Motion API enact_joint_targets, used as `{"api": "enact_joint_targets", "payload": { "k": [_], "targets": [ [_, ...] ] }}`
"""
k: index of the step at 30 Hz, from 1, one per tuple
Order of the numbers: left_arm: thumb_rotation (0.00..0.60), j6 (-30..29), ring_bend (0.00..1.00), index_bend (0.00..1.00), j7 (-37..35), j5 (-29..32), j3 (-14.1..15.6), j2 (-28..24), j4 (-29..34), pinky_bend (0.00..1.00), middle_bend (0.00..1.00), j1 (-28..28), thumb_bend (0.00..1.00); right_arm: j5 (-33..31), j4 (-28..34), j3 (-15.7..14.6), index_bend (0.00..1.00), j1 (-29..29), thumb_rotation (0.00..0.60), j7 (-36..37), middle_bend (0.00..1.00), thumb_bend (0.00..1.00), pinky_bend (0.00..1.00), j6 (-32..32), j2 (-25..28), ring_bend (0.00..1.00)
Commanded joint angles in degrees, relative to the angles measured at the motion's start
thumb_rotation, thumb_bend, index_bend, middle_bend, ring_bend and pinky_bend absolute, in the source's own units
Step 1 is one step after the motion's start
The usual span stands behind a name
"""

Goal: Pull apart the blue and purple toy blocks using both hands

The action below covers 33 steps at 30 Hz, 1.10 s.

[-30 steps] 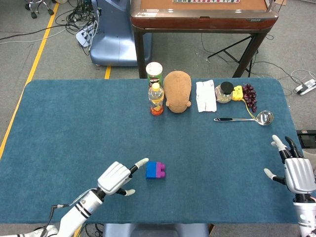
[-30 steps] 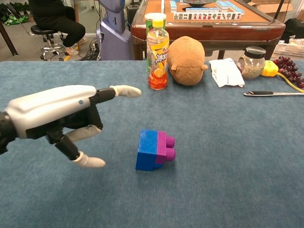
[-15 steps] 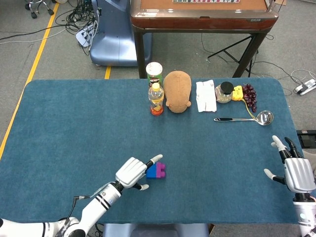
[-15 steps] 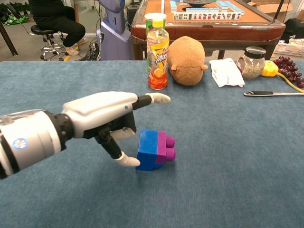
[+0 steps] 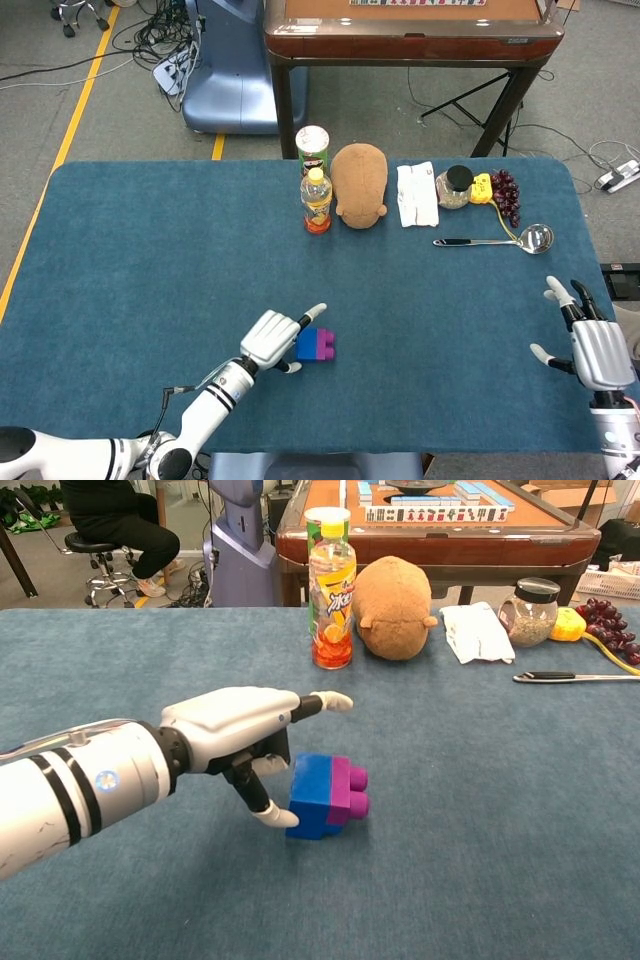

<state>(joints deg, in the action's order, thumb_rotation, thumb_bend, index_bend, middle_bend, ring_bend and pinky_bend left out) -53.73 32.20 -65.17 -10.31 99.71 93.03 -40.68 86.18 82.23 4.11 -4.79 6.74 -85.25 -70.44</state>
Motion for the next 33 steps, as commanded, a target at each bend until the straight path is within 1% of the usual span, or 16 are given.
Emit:
{"api": "enact_joint_targets", "payload": {
  "k": [1, 6, 11, 15, 17, 21, 27, 33],
  "targets": [
    [0.600, -0.28, 1.00, 0.00, -0.79, 1.38, -0.40, 0.19, -0.94, 1.00, 0.94, -0.38, 0.00, 0.03, -0.05, -0.02, 0.04, -0.05, 0.600, -0.03, 0.28, 0.00, 0.39, 0.08, -0.07, 0.18],
    [0.600, -0.59, 1.00, 0.01, -1.86, 2.70, -0.92, -0.25, -2.41, 1.00, 0.95, -0.89, 0.00, -0.08, -0.09, 0.03, 0.04, -0.14, 0.600, -0.05, 0.28, 0.00, 0.39, 0.28, -0.13, 0.18],
    [0.600, -0.71, 1.00, 0.07, -3.39, 1.82, -0.41, -1.00, -2.98, 1.00, 0.96, -1.29, 0.00, -0.13, -0.31, 0.07, 0.04, -0.37, 0.600, 0.16, 0.28, 0.00, 0.39, 0.66, -0.32, 0.18],
    [0.600, 0.99, 1.00, 0.11, -3.74, 2.09, 0.23, -2.36, -1.79, 1.00, 0.97, -2.24, 0.00, -0.12, -0.56, 0.01, 0.04, -0.58, 0.600, 0.27, 0.28, 0.00, 0.39, 1.07, -0.48, 0.18],
    [0.600, 1.66, 1.00, 0.14, -2.96, 2.34, 0.45, -2.93, -1.26, 1.00, 0.98, -2.94, 0.00, -0.20, -0.68, 0.03, 0.04, -0.62, 0.600, 0.37, 0.28, 0.01, 0.39, 1.16, -0.57, 0.18],
    [0.600, 2.56, 1.00, 0.26, -1.20, 3.32, 0.41, -3.20, -0.81, 1.00, 1.00, -4.61, 0.00, -0.38, -1.02, -0.02, 0.04, -0.72, 0.600, 0.58, 0.28, 0.01, 0.39, 1.55, -0.73, 0.18],
    [0.600, 2.78, 1.00, 0.29, 2.80, 7.61, 0.34, -3.18, -0.24, 1.00, 1.00, -6.93, 0.00, -0.77, -1.48, -0.16, 0.04, -0.49, 0.600, 1.09, 0.28, 0.01, 0.39, 1.75, -0.82, 0.18],
    [0.600, 2.11, 1.00, 0.31, 6.64, 12.44, 1.00, -3.52, 0.83, 1.00, 1.00, -8.70, 0.00, -0.87, -1.84, -0.20, 0.05, -0.49, 0.600, 1.48, 0.28, 0.01, 0.39, 1.94, -0.92, 0.18]
  ]
}}
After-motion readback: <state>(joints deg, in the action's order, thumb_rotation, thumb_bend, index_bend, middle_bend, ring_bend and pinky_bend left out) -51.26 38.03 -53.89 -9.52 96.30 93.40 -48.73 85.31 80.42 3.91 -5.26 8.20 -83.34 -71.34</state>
